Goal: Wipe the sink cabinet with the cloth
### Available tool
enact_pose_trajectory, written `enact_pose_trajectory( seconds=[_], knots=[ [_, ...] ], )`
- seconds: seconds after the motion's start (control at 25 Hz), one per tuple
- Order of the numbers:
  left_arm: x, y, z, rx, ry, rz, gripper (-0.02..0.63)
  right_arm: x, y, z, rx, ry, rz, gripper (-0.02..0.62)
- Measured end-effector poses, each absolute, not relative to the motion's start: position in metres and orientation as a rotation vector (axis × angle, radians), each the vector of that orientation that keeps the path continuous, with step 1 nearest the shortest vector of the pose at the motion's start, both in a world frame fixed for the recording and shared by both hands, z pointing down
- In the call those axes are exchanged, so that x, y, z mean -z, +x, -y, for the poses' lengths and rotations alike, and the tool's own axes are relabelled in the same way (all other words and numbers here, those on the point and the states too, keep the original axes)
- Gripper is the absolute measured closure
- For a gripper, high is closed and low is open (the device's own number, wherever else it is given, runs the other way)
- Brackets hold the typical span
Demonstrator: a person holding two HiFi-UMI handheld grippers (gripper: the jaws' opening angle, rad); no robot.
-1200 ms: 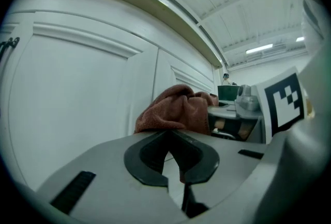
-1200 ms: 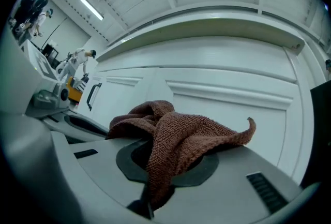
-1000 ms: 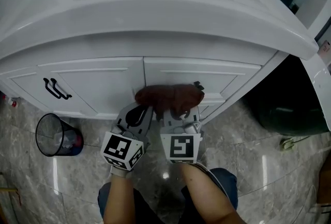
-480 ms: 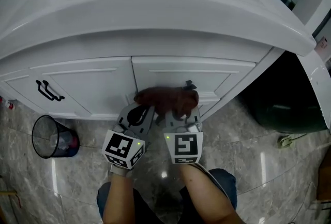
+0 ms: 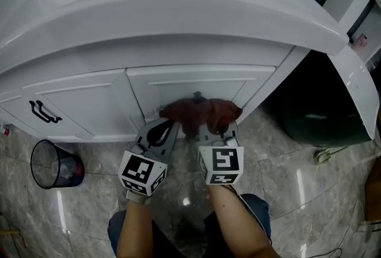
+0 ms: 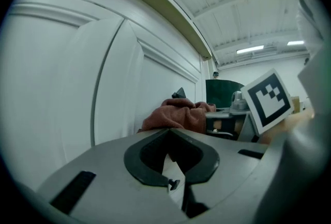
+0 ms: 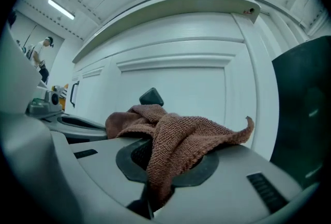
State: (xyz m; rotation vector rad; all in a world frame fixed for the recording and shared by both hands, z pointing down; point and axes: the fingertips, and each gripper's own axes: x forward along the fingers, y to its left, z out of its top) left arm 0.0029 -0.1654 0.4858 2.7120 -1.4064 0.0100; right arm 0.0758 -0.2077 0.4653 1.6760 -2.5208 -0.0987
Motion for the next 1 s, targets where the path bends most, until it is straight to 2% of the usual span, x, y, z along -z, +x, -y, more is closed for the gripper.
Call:
enact_pose_trajectory(
  seconds=[0.36, 0.64, 1.0],
  knots=[
    [-0.484, -0.005, 0.165, 0.006, 2.694, 1.424, 0.595, -0.459, 0.134, 0.217, 0.027, 1.867, 2.417, 0.537],
    [-0.482, -0.012, 0.161, 0.022, 2.682, 1.43, 0.595, -0.448, 0.139, 0.216, 0.042, 1.921, 2.4, 0.537],
    [-0.482, -0.014, 0.16, 0.018, 2.688, 1.424, 0.595, -0.402, 0.137, 0.213, 0.263, 1.945, 2.399, 0.537]
  ],
)
